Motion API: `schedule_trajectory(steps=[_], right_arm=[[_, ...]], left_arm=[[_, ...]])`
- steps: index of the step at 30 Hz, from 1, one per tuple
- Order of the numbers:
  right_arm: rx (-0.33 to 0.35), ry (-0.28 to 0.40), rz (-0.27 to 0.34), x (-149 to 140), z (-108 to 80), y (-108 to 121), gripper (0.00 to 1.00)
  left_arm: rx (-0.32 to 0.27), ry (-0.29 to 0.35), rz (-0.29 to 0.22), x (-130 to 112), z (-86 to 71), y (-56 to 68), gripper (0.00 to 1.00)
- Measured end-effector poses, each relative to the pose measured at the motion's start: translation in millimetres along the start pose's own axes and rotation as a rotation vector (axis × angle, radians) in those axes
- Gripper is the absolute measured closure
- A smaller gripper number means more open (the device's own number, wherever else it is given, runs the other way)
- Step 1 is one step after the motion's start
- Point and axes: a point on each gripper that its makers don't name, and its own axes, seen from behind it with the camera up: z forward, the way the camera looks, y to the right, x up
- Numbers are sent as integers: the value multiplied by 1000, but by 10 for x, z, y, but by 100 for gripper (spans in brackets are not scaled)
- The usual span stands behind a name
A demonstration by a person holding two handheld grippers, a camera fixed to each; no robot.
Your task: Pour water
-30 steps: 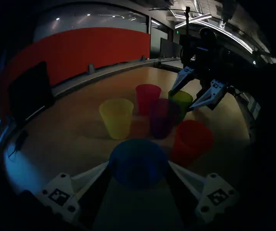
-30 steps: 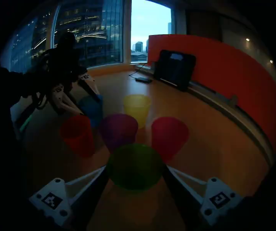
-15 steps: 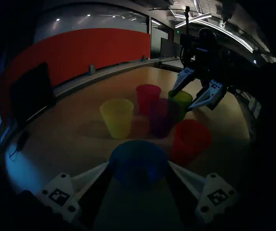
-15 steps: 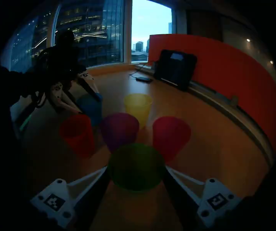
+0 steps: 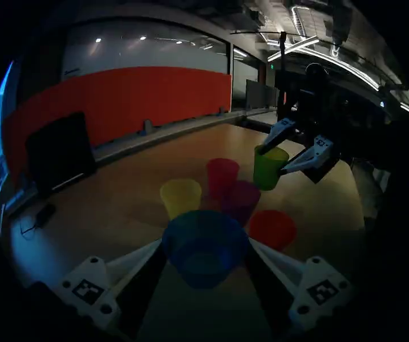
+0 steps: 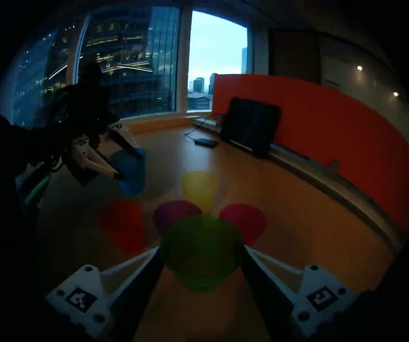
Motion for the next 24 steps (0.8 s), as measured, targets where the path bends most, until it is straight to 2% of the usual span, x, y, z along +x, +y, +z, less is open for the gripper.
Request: schedule_trajectory(steps=[13,24], right_arm=[[-49,149,-7,680,-299,-88,8],[-63,257,1,1118,-448,-212,8]], left_arm=[[63,142,27,619,-411,35,13],[84,251,25,1040,-646,92,13]])
